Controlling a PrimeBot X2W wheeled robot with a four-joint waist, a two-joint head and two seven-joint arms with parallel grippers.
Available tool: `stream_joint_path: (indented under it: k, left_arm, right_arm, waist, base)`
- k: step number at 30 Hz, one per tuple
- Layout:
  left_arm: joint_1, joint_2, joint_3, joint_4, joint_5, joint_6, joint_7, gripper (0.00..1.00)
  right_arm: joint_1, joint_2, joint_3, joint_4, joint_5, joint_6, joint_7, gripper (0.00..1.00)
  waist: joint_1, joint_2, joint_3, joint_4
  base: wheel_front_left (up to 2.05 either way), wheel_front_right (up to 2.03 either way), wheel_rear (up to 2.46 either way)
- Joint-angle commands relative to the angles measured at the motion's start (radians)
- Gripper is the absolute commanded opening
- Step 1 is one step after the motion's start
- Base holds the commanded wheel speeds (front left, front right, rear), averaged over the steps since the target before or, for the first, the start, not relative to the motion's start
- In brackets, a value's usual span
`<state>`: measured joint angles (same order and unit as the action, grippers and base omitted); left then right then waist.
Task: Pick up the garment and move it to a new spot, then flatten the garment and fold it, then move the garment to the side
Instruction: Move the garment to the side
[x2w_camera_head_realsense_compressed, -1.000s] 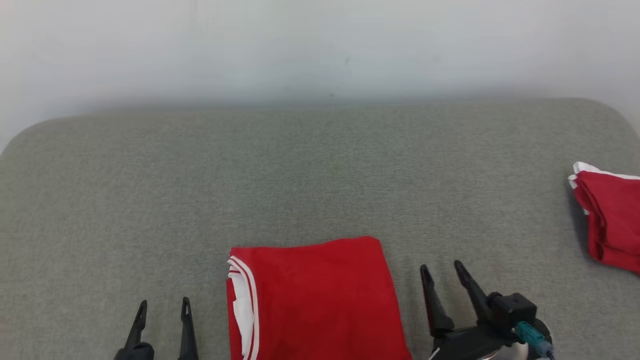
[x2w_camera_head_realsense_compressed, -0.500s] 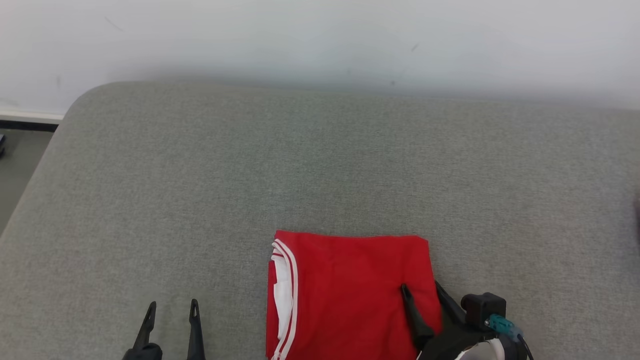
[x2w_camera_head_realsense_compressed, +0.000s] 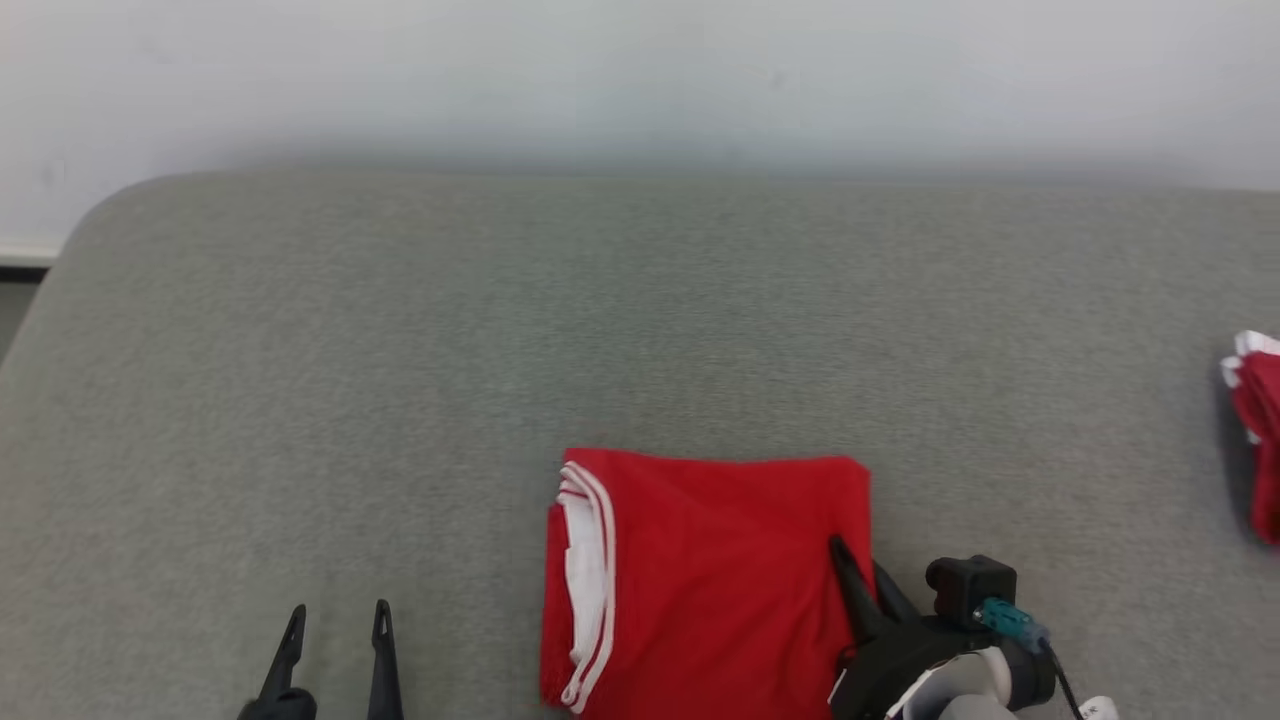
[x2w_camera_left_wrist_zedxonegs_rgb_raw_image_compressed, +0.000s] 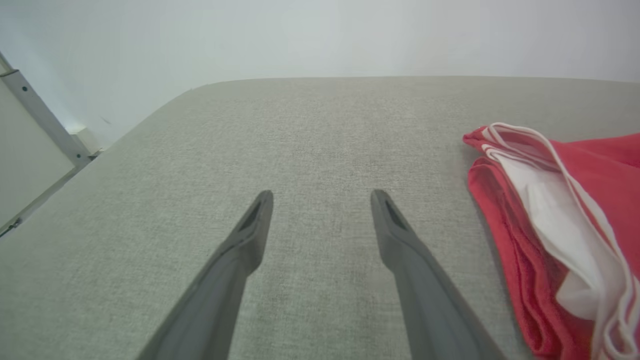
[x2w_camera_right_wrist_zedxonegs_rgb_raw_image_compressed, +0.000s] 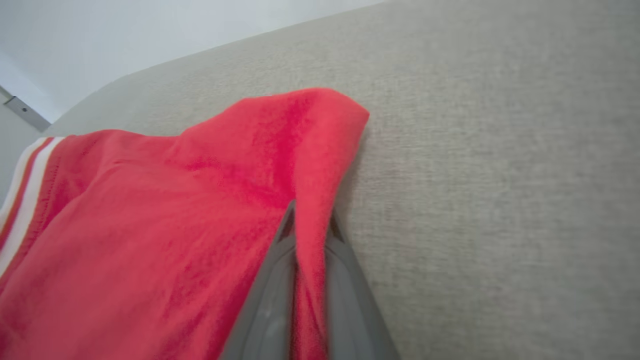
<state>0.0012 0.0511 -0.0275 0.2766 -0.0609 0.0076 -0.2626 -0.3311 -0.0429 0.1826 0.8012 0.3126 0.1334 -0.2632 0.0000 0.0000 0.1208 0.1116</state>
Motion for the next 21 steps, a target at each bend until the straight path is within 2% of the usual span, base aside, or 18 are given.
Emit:
stream_joint_path:
  k: [1,12,21]
  left_arm:
    - [0.012,0.000,0.007,0.000,0.004,-0.005,-0.003,1.00]
    - [-0.033,-0.001,-0.004,0.002,0.020,-0.028,-0.003,1.00]
    - [-0.064,0.000,-0.028,0.003,0.038,-0.037,-0.003,1.00]
  right_arm:
    - [0.013,-0.013,-0.012,-0.006,-0.007,-0.005,0.000,0.00]
    - [0.075,-0.008,-0.074,-0.067,-0.044,-0.004,-0.001,0.00]
    - [0.083,-0.008,-0.070,-0.094,-0.007,-0.004,-0.001,0.00]
  waist:
    - [0.0000,0.0000,-0.015,-0.087]
    - [0.0000,0.0000,-0.018,-0.394]
    - [0.0000,0.0000,0.016,-0.555]
  base:
    - [0.00,0.00,0.00]
    - [0.00,0.00,0.00]
    - [0.00,0.00,0.00]
